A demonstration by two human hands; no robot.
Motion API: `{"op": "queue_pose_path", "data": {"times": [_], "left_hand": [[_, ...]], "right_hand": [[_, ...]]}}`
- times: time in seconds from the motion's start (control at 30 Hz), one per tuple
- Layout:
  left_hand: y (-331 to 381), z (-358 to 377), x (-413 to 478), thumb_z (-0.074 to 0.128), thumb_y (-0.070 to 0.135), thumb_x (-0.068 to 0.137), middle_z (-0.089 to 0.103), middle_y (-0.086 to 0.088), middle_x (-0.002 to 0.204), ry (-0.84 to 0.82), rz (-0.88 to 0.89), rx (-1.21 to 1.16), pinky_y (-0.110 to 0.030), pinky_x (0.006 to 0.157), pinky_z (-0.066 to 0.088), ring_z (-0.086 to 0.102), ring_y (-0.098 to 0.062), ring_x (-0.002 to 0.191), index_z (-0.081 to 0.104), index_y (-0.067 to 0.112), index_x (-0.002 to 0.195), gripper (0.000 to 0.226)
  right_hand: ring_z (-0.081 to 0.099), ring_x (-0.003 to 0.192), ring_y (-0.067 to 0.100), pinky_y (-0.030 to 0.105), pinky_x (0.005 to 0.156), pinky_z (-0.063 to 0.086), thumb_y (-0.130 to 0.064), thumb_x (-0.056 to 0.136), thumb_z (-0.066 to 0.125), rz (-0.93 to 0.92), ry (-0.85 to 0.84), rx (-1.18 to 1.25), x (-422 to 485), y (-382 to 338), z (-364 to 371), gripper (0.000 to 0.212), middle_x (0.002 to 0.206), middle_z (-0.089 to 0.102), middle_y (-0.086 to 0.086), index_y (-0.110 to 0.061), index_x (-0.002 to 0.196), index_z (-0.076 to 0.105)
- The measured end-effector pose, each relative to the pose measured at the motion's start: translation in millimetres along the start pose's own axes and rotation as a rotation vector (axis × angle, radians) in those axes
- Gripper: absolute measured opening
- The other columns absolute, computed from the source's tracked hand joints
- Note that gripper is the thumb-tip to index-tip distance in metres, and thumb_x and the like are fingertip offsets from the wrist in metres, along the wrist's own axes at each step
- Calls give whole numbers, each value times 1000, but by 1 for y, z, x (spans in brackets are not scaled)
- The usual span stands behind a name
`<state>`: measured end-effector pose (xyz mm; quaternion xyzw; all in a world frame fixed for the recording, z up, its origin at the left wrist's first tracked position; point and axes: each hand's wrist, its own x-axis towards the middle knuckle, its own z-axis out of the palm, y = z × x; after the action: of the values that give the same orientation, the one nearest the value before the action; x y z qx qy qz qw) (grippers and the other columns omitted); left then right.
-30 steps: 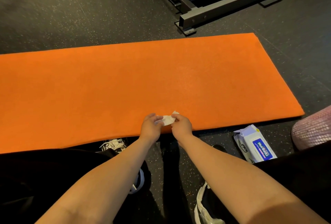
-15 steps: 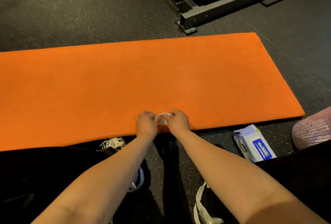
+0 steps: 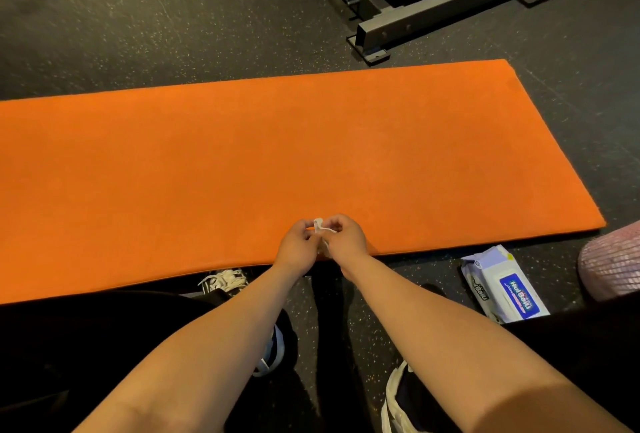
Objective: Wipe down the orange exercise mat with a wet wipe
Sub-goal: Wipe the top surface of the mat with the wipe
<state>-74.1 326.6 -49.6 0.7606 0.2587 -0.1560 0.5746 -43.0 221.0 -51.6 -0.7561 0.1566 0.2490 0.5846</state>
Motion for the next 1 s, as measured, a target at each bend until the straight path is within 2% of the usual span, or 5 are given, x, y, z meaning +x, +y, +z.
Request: {"op": "queue_pose_path", "data": {"times": [0.13, 0.23, 0.43, 0.6, 1.0], "left_hand": [[-10, -6, 12, 53, 26, 103, 55, 2, 145, -26, 15, 186, -39, 101, 46, 50, -21, 132, 52, 28, 141, 39], [-17, -17, 17, 44, 48, 102, 41, 7, 155, 76, -15, 657, -50, 117, 21, 28, -26, 145, 47, 40, 142, 41], [-42, -29, 14, 53, 46, 97, 19, 11, 164, 28, 36, 804, -53, 120, 5, 10, -23, 150, 36, 38, 150, 56], [-51, -34, 14, 67, 44, 89, 9, 12, 166, -36, 81, 912, -53, 119, 3, 4, -22, 150, 27, 39, 153, 75], [-54, -42, 17, 67, 45, 90, 59, 22, 135, 97, 150, 784, -39, 107, 16, 35, -14, 136, 64, 35, 127, 38]], "right_hand": [[61, 87, 21, 35, 71, 53, -14, 98, 56, -53, 239, -147, 11, 1, -5, 14, 112, 59, 2, -23, 91, 65], [57, 111, 24, 33, 96, 48, -13, 104, 46, -163, 81, -429, 19, 8, -2, 29, 132, 50, 4, -17, 126, 64], [23, 150, 24, 31, 123, 18, -16, 108, 38, -384, -338, -832, 31, 29, 23, 46, 162, 32, 4, -15, 154, 42], [-12, 155, 19, 37, 126, 5, -19, 108, 32, -195, -210, -1029, 59, 30, 5, 60, 170, -5, -5, -20, 163, 9], [3, 155, 14, 40, 127, 11, -38, 107, 40, -327, -315, -936, 55, 37, 8, 54, 167, 15, -11, -26, 159, 30]]}}
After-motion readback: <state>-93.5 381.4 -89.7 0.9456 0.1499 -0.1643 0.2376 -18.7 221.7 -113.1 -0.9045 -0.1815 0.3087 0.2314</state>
